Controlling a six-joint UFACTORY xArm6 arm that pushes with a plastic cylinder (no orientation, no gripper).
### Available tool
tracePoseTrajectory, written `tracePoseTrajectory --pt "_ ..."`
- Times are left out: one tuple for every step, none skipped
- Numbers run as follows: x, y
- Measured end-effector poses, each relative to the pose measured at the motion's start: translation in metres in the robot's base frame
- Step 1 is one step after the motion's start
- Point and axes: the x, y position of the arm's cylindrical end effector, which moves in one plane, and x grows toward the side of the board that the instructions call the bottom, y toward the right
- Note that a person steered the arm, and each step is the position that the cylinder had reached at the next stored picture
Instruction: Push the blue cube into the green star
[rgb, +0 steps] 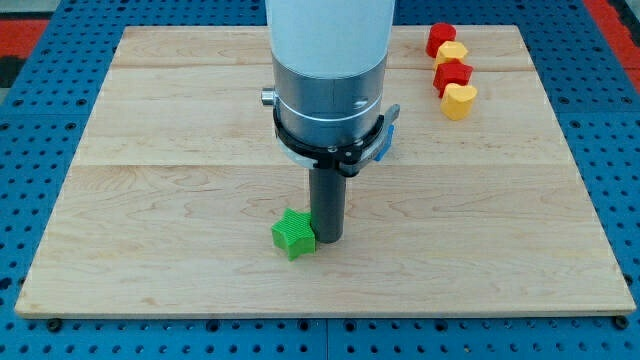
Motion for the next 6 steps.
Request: tracePoseTrajectory --pt "0.0 0.029" --pt "-0.029 0.105" --pt "-0.085 0.139" --pt "-0.143 0.129" --pt "-0.155 0.094" --pt "-0.145 0.072"
